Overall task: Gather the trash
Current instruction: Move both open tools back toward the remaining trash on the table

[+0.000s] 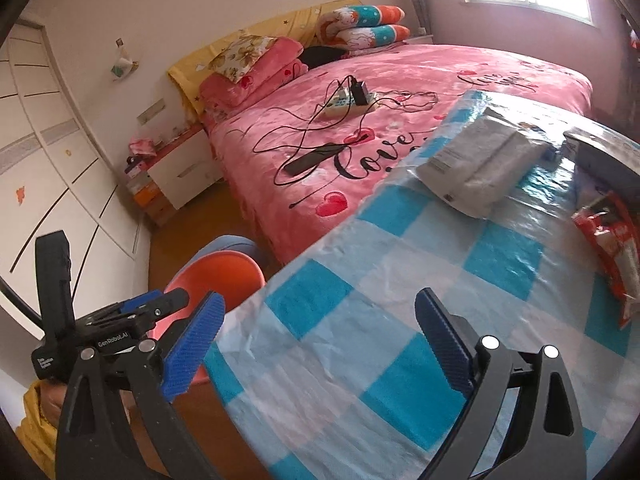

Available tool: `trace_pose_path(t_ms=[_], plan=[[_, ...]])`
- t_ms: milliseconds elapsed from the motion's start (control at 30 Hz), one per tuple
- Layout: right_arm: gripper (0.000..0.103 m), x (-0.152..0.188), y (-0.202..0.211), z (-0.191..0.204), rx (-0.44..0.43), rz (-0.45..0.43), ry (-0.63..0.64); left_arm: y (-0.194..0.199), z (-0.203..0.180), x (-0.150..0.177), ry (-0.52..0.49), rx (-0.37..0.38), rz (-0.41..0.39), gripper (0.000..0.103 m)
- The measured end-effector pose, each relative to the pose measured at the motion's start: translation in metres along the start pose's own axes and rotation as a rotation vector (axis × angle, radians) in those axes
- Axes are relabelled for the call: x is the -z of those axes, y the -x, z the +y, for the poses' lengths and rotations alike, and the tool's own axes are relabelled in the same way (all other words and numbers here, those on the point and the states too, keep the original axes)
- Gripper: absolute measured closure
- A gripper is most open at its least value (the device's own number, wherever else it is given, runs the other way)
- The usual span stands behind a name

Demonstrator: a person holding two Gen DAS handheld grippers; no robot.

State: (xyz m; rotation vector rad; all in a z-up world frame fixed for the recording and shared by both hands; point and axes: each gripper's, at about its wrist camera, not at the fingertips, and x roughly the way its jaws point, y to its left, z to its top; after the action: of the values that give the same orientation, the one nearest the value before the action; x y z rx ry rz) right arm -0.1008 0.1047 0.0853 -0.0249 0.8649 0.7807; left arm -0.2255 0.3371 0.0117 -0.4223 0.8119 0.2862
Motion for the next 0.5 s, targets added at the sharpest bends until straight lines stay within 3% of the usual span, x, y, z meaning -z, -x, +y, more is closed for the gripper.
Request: trace_pose_path(t_ms=[500], plan=[[0.008,0.012,0.038,-0.042,0.036,-0.074,-0.064,0.01,-0.067,-0.001,-0.12,0.03,-0.031,0.025]])
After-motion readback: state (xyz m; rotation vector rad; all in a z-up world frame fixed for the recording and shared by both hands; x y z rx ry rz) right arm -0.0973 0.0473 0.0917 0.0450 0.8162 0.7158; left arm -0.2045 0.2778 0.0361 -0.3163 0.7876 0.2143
